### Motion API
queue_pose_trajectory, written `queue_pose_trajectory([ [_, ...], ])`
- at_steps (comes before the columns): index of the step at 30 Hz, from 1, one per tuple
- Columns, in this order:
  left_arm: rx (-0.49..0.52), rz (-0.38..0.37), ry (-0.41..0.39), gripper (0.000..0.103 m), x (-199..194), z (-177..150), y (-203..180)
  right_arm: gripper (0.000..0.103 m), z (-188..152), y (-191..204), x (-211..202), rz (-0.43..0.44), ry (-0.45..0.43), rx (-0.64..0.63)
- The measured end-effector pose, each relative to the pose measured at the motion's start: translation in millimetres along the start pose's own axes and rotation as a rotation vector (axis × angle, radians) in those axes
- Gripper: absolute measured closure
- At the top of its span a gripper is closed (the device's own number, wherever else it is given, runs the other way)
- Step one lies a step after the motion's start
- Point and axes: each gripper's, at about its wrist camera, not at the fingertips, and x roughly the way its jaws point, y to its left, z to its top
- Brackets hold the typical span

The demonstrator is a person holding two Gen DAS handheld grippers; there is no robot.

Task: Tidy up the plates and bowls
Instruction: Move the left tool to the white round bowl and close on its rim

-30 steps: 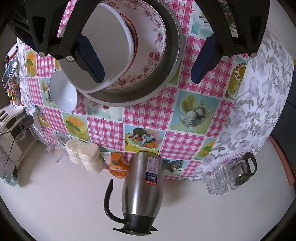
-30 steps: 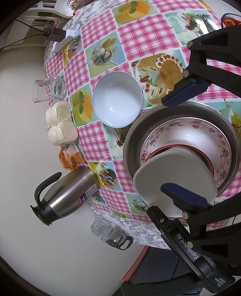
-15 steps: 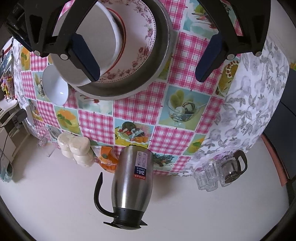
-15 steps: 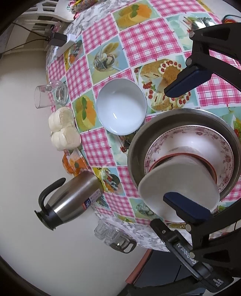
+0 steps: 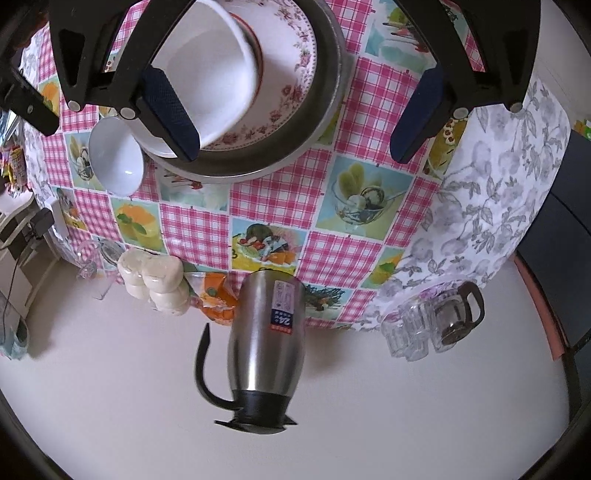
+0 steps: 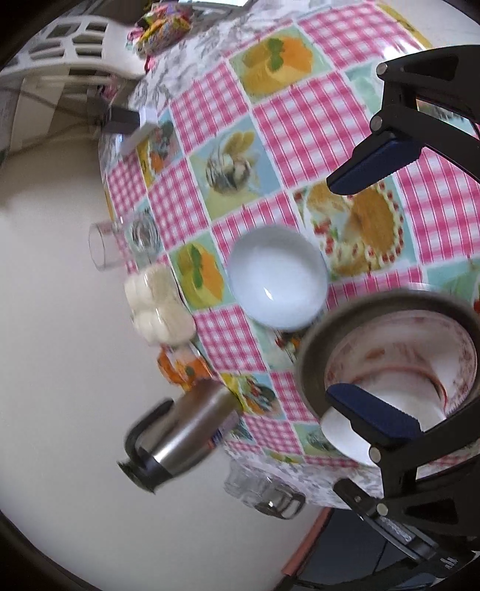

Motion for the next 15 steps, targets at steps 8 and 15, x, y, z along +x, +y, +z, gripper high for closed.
queue_pose_trajectory([
  [8, 0.083, 0.004, -0.048, 0.001, -13, 1, -32, 0.0, 10, -43, -3, -0.066, -0.011, 0.056],
  [15, 0.194, -0.002, -0.054, 0.0, -20, 8, -71, 0.0, 17, -58, 1, -0.056, 0.001, 0.071],
])
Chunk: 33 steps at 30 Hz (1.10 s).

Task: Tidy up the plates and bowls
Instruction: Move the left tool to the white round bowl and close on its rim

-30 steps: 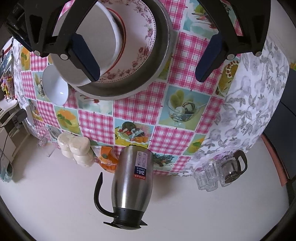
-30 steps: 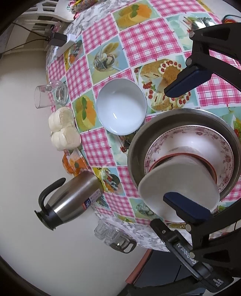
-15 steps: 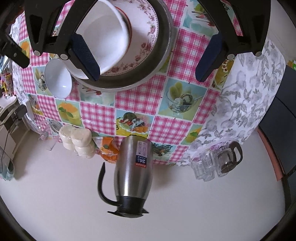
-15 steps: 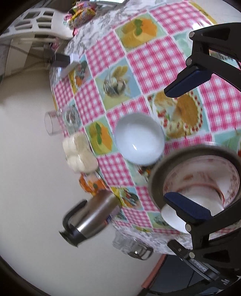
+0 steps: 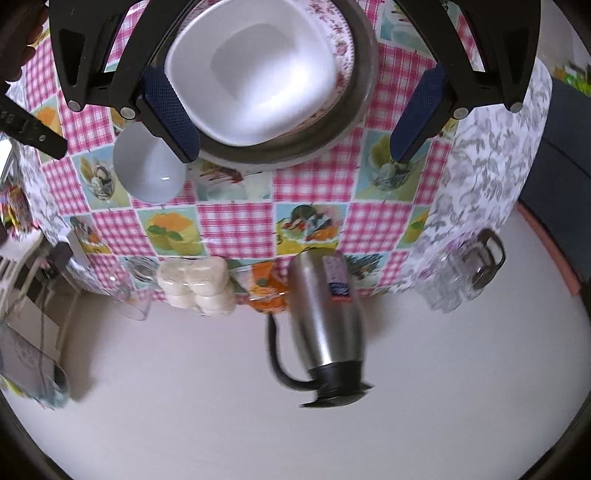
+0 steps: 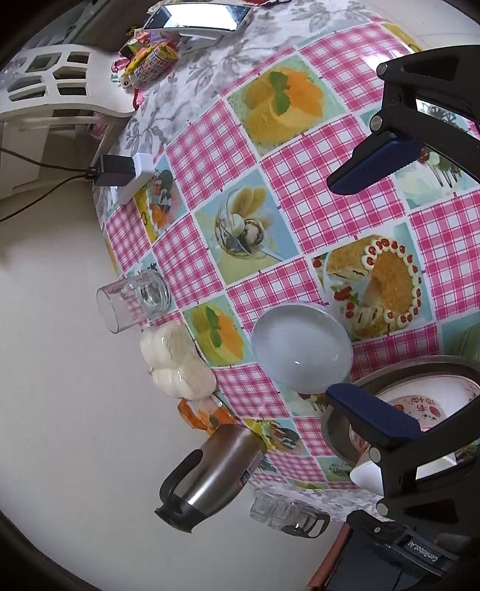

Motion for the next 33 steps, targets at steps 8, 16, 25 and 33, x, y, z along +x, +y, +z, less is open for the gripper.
queue_pose_trajectory([
  [8, 0.143, -0.049, 0.023, 0.0, -3, 29, -53, 0.0, 7, -19, 13, -0.035, 0.022, 0.017],
  [16, 0.253, -0.11, 0.085, 0.0, 18, 48, -109, 0.0, 9, -33, 28, -0.039, 0.057, 0.02],
  [25, 0.25, -0.119, 0.169, 0.0, 52, 58, -137, 0.0, 9, -38, 52, -0.02, 0.1, 0.036],
  [33, 0.14, -0.171, 0.28, 0.0, 96, 55, -137, 0.0, 7, -33, 70, -0.019, 0.132, 0.016],
])
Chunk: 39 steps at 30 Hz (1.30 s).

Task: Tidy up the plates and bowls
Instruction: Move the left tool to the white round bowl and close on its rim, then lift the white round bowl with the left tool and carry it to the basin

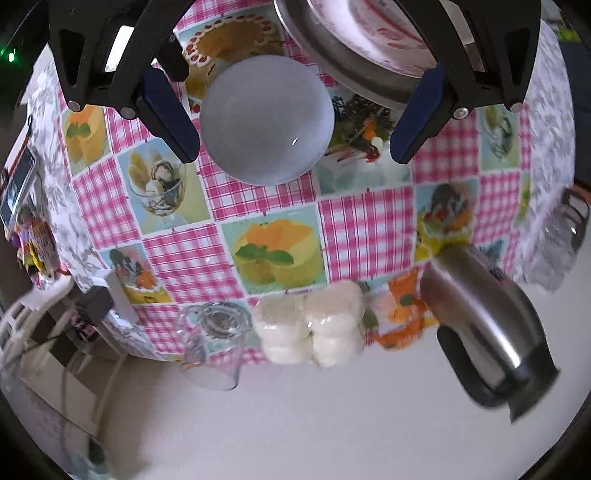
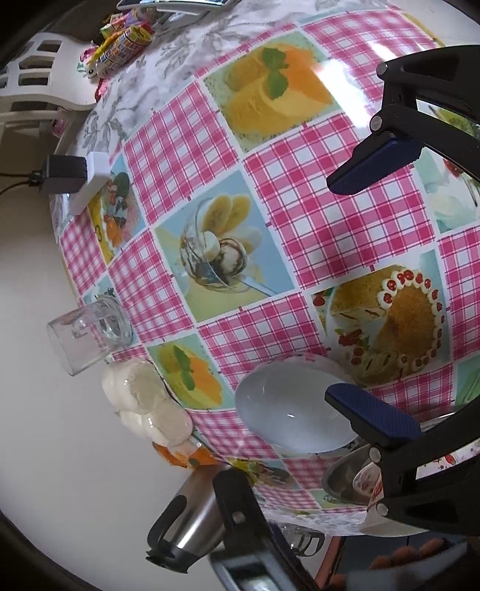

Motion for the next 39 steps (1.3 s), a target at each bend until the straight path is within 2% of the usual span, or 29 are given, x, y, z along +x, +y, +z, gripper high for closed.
queue_pose_trajectory([
  [5, -0.096, 0.007, 0.068, 0.0, 28, 1, 14, 0.0, 0, 5, 9, -0.006, 0.014, -0.019],
  [8, -0.073, 0.066, 0.076, 0.0, 38, 3, 16, 0.0, 1, 7, 13, -0.002, 0.017, -0.031],
  [12, -0.064, 0.077, 0.114, 0.0, 49, 3, 20, 0.0, 1, 12, 20, -0.006, 0.029, -0.045],
  [16, 0.026, 0.176, 0.15, 0.001, 59, 0, 12, 0.0, 0, 17, 26, -0.008, 0.037, -0.061],
  [20, 0.038, 0.209, 0.167, 0.001, 64, -1, 10, 0.001, 0, 20, 31, -0.012, 0.038, -0.073],
  [25, 0.087, 0.248, 0.171, 0.001, 66, -2, 0, 0.014, 0, 21, 35, 0.002, 0.038, -0.068],
  [27, 0.115, 0.261, 0.186, 0.001, 70, -3, -6, 0.022, 0, 22, 35, 0.02, 0.035, -0.06],
  [33, 0.133, 0.28, 0.236, 0.005, 85, -8, -12, 0.032, -1, 23, 39, 0.052, 0.034, -0.045],
  [37, 0.128, 0.277, 0.281, 0.021, 97, -11, -11, 0.041, -1, 26, 43, 0.077, 0.035, -0.046],
  [39, 0.121, 0.264, 0.3, 0.024, 102, -13, -11, 0.047, -1, 27, 46, 0.091, 0.041, -0.046],
])
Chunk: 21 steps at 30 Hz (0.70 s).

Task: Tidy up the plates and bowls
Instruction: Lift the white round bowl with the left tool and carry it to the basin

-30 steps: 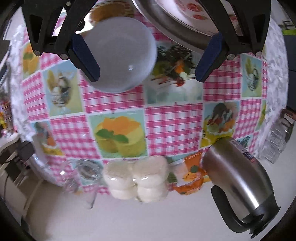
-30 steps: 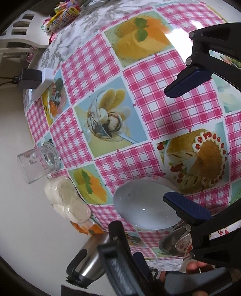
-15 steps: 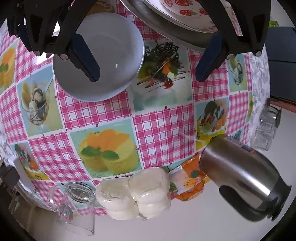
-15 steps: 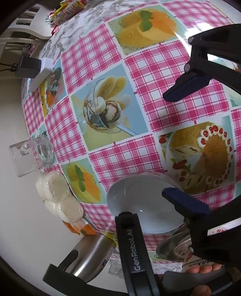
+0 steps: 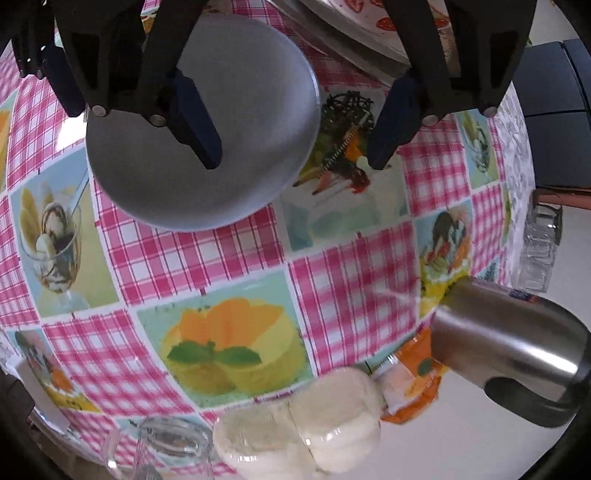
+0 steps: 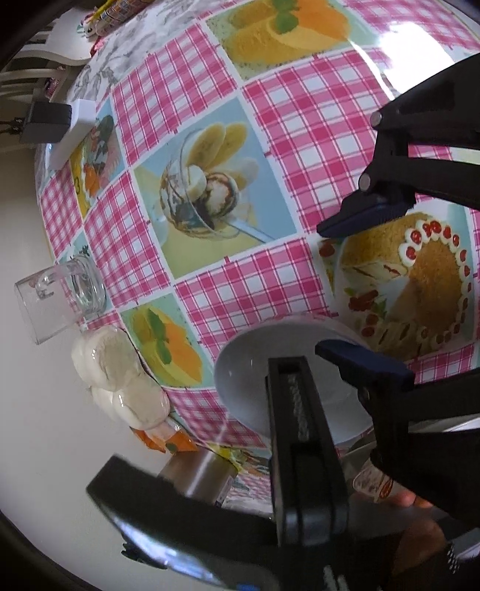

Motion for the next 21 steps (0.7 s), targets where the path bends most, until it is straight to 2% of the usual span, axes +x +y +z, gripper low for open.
queue_pose_trajectory([
  [8, -0.016, -0.066, 0.002, 0.034, 0, 3, 0, 0.067, 1, 7, 15, 0.079, 0.017, 0.026],
  [11, -0.026, -0.105, 0.002, 0.05, -1, 3, 1, 0.071, 0, 8, 17, 0.094, 0.014, 0.038],
  [17, -0.031, -0.151, 0.008, 0.056, -3, -1, -1, 0.085, 1, 3, 16, 0.132, 0.005, 0.067],
  [21, -0.032, -0.186, 0.01, 0.059, -3, -6, -6, 0.087, 1, -9, 9, 0.143, -0.002, 0.093],
])
